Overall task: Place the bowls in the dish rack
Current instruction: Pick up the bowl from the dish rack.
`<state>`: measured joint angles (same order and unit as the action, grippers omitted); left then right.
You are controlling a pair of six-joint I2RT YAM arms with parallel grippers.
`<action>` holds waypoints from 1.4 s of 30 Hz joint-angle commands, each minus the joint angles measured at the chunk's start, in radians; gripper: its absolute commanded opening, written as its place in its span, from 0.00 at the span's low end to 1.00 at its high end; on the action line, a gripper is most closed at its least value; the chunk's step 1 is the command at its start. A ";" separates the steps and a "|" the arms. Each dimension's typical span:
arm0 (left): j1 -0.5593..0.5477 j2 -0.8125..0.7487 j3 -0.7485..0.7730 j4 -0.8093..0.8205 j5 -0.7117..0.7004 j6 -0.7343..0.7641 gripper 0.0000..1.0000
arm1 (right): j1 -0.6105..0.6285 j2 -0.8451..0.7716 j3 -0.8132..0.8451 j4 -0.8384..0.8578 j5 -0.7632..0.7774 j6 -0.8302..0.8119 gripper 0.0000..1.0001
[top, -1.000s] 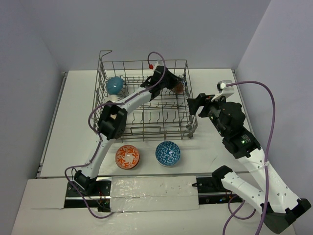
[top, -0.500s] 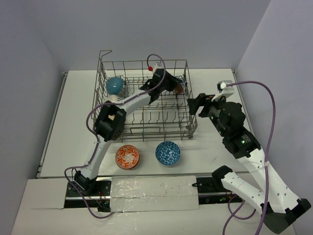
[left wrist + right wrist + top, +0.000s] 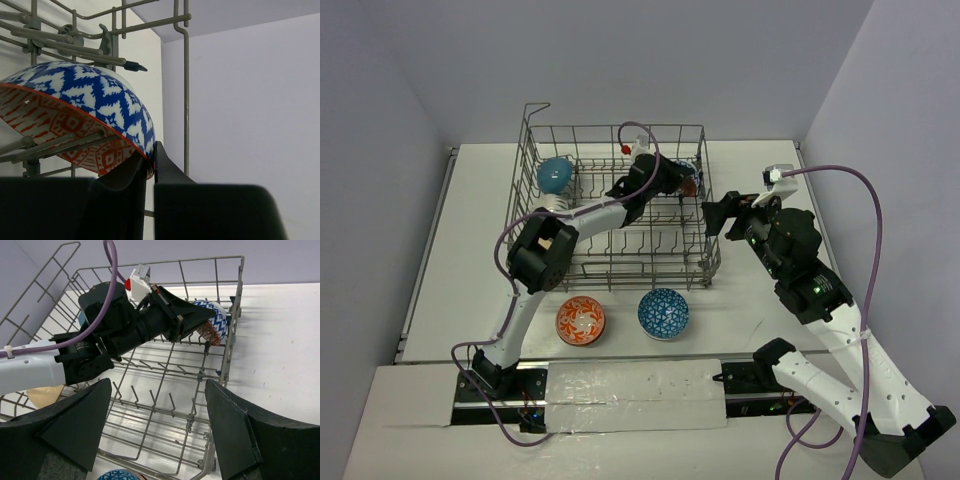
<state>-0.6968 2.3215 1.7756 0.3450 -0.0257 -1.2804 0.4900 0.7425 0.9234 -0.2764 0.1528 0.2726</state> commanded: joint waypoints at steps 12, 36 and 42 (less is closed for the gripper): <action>-0.021 -0.088 -0.166 0.474 -0.039 0.015 0.00 | -0.004 0.011 -0.005 0.051 -0.027 0.013 0.82; -0.020 0.016 -0.277 1.031 0.007 0.104 0.00 | -0.005 0.063 -0.001 0.051 -0.022 0.010 0.82; -0.004 0.044 -0.288 1.161 0.041 0.070 0.00 | -0.005 0.051 -0.003 0.049 -0.001 0.010 0.82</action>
<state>-0.7120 2.3550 1.4914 1.2316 -0.0204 -1.1976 0.4900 0.8028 0.9234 -0.2756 0.1307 0.2764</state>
